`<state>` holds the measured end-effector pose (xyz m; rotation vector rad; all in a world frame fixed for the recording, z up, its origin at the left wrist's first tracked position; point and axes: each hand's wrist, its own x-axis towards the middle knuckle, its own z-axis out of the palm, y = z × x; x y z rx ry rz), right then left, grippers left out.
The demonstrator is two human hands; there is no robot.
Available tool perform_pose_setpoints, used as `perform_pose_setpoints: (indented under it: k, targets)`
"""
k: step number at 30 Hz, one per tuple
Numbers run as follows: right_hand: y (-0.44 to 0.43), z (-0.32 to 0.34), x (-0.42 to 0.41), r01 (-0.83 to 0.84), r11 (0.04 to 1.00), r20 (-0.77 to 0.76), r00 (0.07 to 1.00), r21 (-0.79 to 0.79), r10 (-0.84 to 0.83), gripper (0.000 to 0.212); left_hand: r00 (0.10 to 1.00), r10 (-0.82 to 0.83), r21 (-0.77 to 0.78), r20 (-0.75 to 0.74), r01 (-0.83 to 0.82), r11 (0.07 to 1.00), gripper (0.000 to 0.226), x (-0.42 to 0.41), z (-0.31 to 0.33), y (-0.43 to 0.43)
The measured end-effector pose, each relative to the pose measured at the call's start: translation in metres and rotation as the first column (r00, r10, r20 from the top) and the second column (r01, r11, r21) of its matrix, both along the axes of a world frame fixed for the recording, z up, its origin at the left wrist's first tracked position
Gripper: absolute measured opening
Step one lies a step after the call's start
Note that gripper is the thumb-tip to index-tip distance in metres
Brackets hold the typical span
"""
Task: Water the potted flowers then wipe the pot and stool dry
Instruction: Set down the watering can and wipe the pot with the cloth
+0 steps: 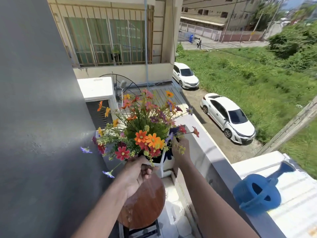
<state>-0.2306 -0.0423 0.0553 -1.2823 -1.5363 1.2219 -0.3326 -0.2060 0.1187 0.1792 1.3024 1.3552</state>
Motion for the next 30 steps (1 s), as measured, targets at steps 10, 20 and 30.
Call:
perform_pose_setpoints:
  k: [10, 20, 30]
  targets:
    - [-0.07, 0.014, 0.002, -0.041, 0.961, -0.07, 0.996, 0.272, 0.063, 0.03, 0.992, 0.123, 0.028, -0.001, -0.122, 0.992, 0.025, -0.013, 0.005, 0.021]
    - [-0.076, -0.037, 0.011, -0.029, 0.998, -0.009, 1.0, 0.05, 0.029, 0.032, 0.991, 0.128, 0.088, 0.031, -0.131, 0.988, 0.034, -0.013, 0.012, 0.022]
    - [-0.065, 0.023, -0.002, -0.054, 0.99, -0.216, 0.973, 0.13, 0.082, 0.03, 0.99, 0.134, 0.032, -0.033, -0.133, 0.991, 0.027, -0.008, 0.004, 0.021]
